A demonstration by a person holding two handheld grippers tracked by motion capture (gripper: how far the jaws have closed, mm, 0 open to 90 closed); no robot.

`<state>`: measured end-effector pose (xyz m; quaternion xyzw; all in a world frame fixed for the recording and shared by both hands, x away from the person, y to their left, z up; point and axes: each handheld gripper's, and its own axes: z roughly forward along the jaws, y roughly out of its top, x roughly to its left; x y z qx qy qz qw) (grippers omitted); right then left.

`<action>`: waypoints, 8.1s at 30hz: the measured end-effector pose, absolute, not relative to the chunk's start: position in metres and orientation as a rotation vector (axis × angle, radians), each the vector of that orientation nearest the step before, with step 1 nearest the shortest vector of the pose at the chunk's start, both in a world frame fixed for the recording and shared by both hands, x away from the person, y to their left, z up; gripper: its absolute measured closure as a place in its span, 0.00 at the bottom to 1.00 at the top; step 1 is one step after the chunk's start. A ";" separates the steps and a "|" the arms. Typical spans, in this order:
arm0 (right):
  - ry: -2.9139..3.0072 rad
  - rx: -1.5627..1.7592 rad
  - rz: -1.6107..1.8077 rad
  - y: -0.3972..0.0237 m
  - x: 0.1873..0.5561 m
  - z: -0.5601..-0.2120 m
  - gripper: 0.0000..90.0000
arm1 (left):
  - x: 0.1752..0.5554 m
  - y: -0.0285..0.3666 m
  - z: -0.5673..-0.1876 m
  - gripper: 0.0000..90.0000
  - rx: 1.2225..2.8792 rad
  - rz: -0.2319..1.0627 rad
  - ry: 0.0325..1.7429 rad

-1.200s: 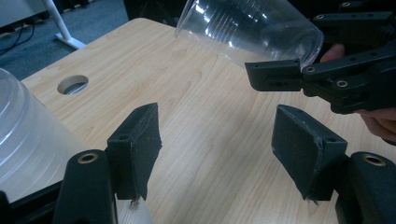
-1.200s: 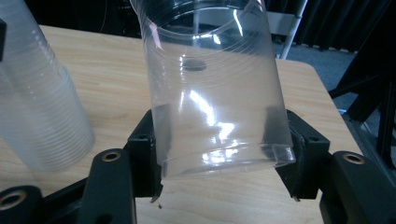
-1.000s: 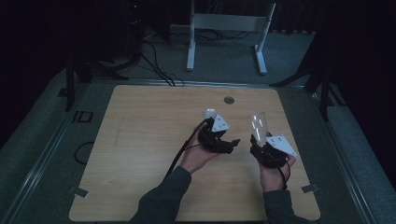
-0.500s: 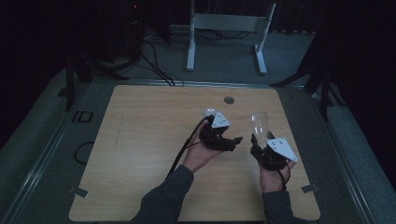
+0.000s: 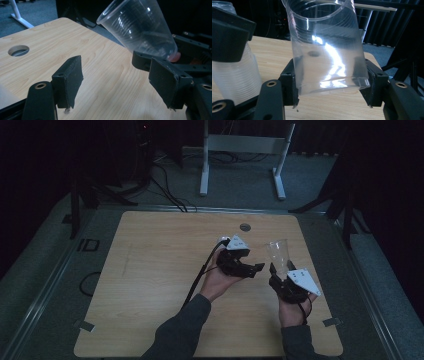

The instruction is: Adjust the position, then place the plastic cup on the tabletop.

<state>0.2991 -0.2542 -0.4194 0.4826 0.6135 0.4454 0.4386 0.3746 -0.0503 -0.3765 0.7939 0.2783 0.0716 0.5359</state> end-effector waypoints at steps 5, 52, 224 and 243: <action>1.530 1.188 1.115 -0.253 0.298 -0.419 0.46 | 0.377 -0.053 -0.374 0.28 1.873 0.153 0.662; 1.509 1.145 1.185 -0.248 0.294 -0.420 0.46 | 0.391 -0.077 -0.376 0.25 1.718 -0.101 0.668; 1.628 1.242 1.219 -0.272 0.295 -0.433 0.31 | 0.358 -0.062 -0.385 0.33 1.734 0.384 0.615; 1.610 1.242 1.217 -0.273 0.294 -0.432 0.31 | 0.349 -0.052 -0.390 0.33 1.731 0.348 0.562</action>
